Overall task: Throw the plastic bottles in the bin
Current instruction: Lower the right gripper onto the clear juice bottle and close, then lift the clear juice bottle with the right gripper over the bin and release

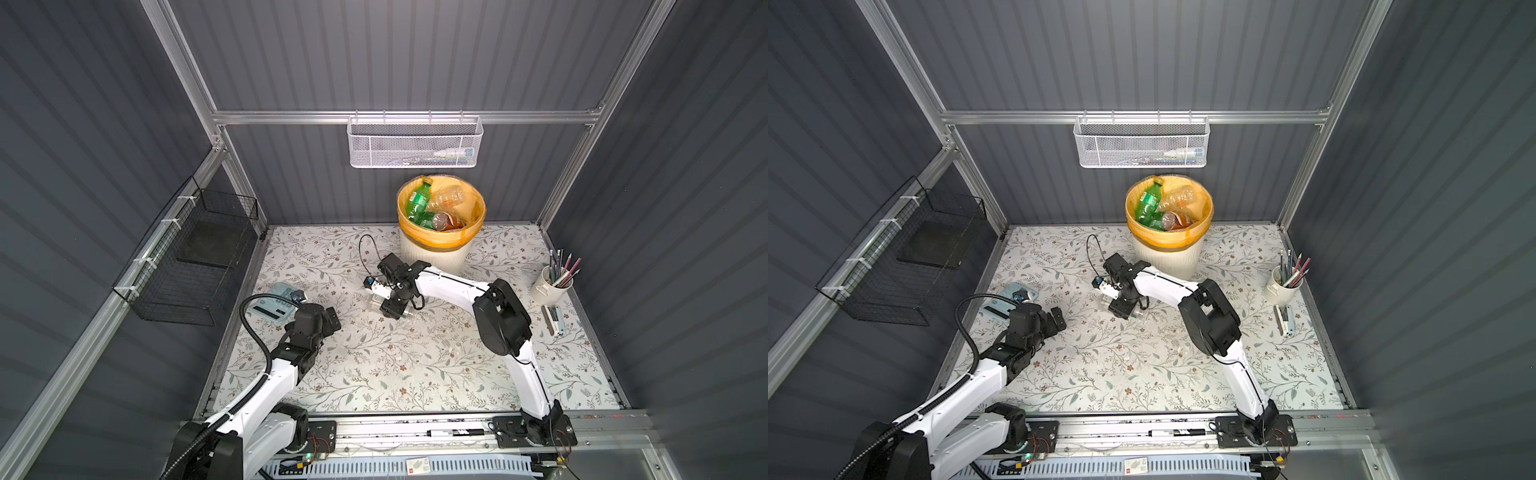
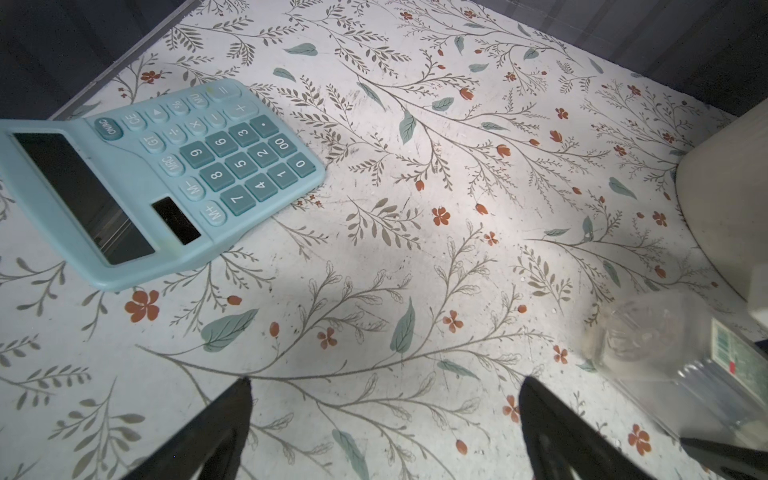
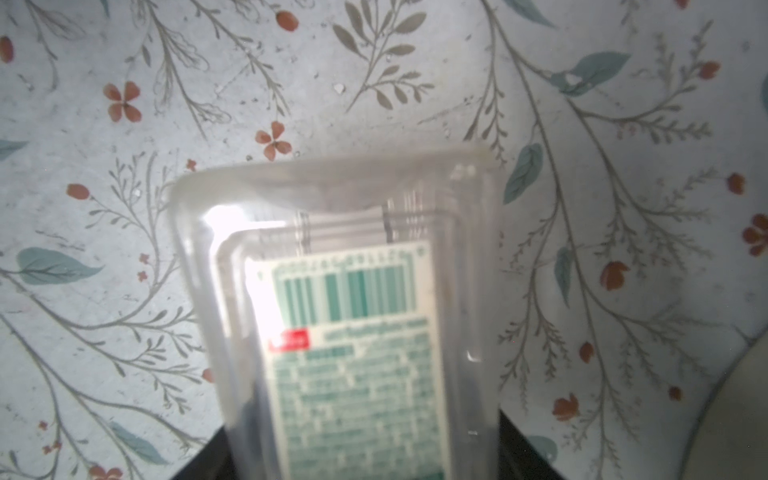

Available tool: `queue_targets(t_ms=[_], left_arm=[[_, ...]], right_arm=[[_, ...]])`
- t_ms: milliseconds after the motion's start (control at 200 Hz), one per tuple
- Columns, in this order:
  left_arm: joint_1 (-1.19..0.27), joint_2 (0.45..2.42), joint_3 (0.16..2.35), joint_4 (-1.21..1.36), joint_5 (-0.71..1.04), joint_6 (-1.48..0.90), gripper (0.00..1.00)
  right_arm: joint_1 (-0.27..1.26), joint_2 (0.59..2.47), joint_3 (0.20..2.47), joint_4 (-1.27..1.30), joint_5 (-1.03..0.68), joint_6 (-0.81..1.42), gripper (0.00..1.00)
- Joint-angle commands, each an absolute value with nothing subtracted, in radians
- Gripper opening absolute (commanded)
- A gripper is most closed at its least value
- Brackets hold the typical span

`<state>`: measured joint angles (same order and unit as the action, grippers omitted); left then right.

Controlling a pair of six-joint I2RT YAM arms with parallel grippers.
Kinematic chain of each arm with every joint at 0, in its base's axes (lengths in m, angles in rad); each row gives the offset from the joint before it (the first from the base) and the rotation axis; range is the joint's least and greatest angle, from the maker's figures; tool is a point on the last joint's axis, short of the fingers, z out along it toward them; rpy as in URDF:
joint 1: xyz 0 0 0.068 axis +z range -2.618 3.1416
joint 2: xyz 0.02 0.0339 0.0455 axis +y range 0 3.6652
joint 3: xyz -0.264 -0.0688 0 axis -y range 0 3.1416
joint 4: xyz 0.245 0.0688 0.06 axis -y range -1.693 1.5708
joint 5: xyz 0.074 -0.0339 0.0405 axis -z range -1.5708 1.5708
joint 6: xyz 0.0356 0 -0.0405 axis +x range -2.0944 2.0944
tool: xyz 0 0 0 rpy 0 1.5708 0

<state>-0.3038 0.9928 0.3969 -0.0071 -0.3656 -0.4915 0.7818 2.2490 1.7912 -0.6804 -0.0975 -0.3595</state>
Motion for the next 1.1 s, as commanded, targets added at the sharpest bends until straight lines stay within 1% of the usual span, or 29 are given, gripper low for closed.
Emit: queue_targets(t_ms=[0, 210, 380, 525, 655, 886, 1096], left_arm=[[-0.296, 0.995, 0.4, -0.002, -0.354, -0.509, 1.0], [-0.296, 1.001, 0.401, 0.006, -0.342, -0.517, 1.0], [-0.295, 1.002, 0.408, 0.006, -0.33, -0.517, 1.0], [-0.295, 0.997, 0.404, 0.007, -0.324, -0.528, 1.0], [-0.295, 0.995, 0.403, 0.007, -0.317, -0.532, 1.0], [-0.295, 1.007, 0.416, 0.018, -0.303, -0.535, 1.0], [-0.295, 1.025, 0.419, 0.032, -0.296, -0.537, 1.0]], right_arm=[[0.784, 2.215, 1.778, -0.678, -0.087, -0.347, 0.58], [0.766, 2.067, 1.66, -0.532, -0.084, -0.264, 0.43], [0.727, 1.901, 1.547, -0.394, -0.066, -0.171, 0.4], [0.703, 1.715, 1.406, -0.211, -0.068, -0.131, 0.4], [0.699, 1.529, 1.295, -0.068, -0.012, -0.149, 0.46], [0.686, 1.279, 1.29, -0.013, 0.095, -0.241, 0.47], [0.659, 1.138, 1.375, 0.059, 0.133, -0.336, 0.47]])
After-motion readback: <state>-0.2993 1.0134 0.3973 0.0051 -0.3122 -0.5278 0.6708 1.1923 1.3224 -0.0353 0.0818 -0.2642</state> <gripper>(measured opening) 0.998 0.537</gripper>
